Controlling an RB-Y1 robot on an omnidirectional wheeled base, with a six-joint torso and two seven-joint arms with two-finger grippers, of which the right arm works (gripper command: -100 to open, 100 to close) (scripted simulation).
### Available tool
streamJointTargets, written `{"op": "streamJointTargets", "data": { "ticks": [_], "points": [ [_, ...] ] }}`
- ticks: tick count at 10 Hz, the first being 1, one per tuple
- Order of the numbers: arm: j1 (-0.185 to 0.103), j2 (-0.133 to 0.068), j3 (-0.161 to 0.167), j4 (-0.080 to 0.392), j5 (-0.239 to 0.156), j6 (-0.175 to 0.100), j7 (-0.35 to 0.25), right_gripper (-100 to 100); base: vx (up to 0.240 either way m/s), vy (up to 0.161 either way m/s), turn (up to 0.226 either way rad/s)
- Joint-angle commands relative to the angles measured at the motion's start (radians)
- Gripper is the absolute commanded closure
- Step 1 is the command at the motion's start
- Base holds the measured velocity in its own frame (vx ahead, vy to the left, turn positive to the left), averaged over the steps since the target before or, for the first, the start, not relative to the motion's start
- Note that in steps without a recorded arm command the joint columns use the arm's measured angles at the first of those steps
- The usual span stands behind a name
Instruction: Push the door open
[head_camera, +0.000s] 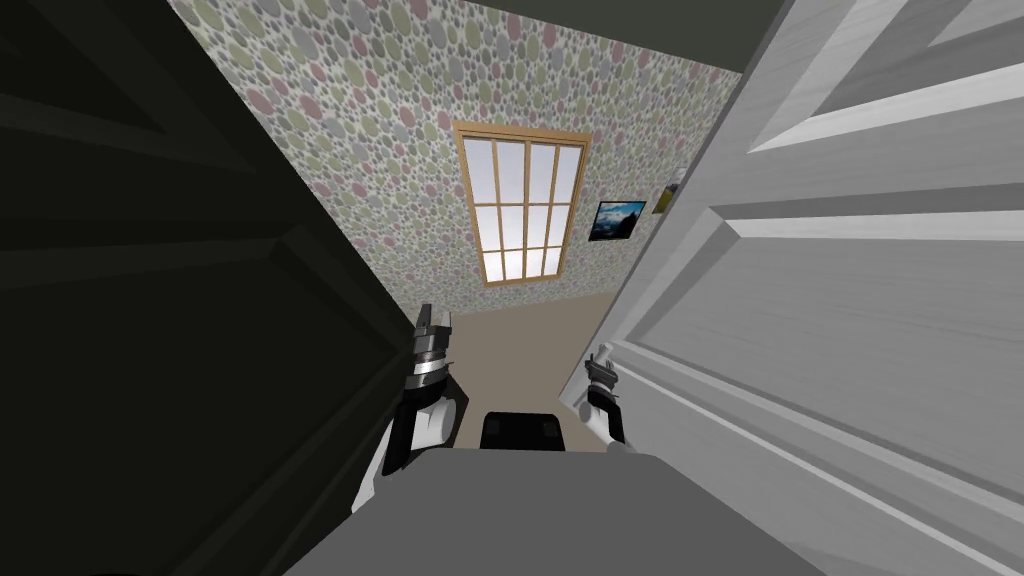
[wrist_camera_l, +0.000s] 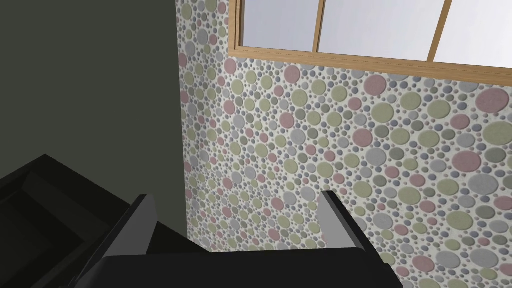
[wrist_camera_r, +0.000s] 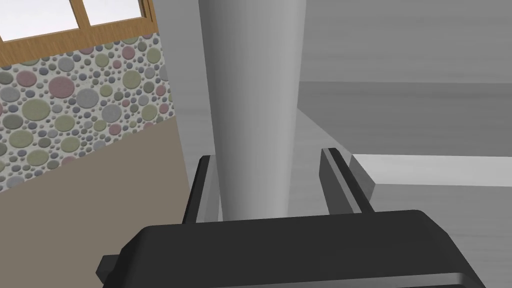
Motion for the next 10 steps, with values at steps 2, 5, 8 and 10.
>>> {"op": "streamJointTargets", "data": {
  "ticks": [2,5,8,10],
  "points": [
    [-0.016,-0.016,-0.037,0.03,-0.017,-0.022,-0.001,100,0.101,0.006,-0.04],
    [-0.016,-0.014,-0.054,0.031,-0.027,-0.024,0.003,100,0.09,0.005,-0.031],
    [-0.017,-0.007,-0.083,0.035,-0.044,-0.028,0.01,100,0.21,-0.006,-0.073],
    [-0.018,-0.001,-0.102,0.037,-0.054,-0.031,0.015,100,0.233,-0.02,-0.081]
  ]
}}
